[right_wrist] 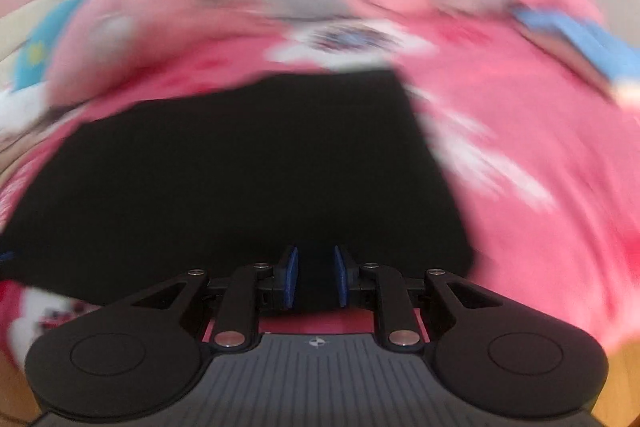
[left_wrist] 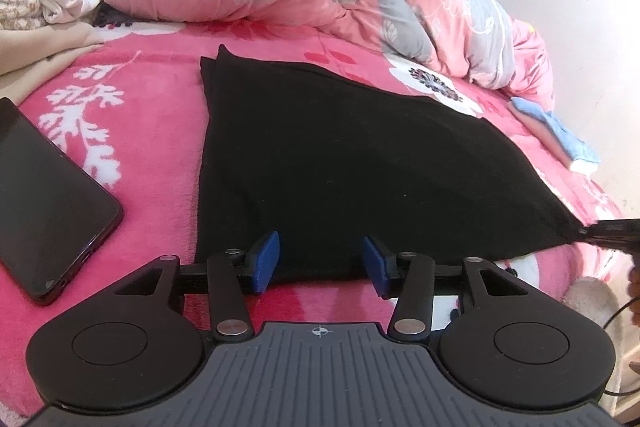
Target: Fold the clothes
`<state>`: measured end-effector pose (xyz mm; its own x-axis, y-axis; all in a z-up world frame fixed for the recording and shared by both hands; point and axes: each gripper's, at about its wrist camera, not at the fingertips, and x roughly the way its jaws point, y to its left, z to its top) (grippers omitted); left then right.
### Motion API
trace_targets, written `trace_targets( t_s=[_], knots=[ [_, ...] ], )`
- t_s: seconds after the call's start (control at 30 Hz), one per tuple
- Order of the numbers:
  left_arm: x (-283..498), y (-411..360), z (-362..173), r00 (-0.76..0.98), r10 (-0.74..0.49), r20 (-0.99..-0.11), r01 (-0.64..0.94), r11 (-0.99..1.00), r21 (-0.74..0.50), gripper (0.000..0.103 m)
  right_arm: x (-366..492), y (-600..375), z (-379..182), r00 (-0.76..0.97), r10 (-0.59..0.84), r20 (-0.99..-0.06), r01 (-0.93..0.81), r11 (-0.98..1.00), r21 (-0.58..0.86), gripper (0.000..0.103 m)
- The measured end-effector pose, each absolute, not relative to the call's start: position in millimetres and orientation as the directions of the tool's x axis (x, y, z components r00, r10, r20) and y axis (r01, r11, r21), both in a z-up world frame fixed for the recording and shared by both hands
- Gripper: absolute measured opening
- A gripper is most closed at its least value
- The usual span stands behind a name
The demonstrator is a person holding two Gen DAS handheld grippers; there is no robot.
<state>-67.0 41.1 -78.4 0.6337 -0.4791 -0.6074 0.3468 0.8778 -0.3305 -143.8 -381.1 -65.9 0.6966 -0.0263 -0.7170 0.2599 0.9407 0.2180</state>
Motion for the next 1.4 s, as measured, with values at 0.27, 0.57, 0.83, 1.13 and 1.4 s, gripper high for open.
trace_targets(
  t_s=[0.27, 0.57, 0.83, 1.13, 1.4],
  knots=[
    [-73, 44, -65, 0.656, -0.463, -0.596, 0.351, 0.886, -0.302, 0.049, -154, -391, -30, 0.691, -0.202, -0.694, 0.395, 0.910, 0.128, 0.016],
    [-51, 5, -49, 0.671, -0.488, -0.559, 0.428, 0.870, -0.245, 0.053, -74, -287, -54, 0.735, 0.130, -0.665, -0.012, 0.984, 0.179, 0.016],
    [14, -14, -62, 0.655, -0.452, -0.606, 0.350, 0.892, -0.287, 0.040, -102, -328, -72, 0.791, 0.201, -0.577, 0.045, 0.923, 0.383, 0.015],
    [85, 17, -74, 0.692, -0.256, -0.675, 0.112, 0.962, -0.250, 0.031, -102, -346, -84, 0.815, 0.287, -0.503, -0.001, 0.869, 0.494, 0.015],
    [96, 19, -69, 0.730, -0.199, -0.654, 0.062, 0.972, -0.227, 0.034, -101, -346, -79, 0.814, 0.297, -0.499, -0.011, 0.867, 0.499, 0.016]
  ],
)
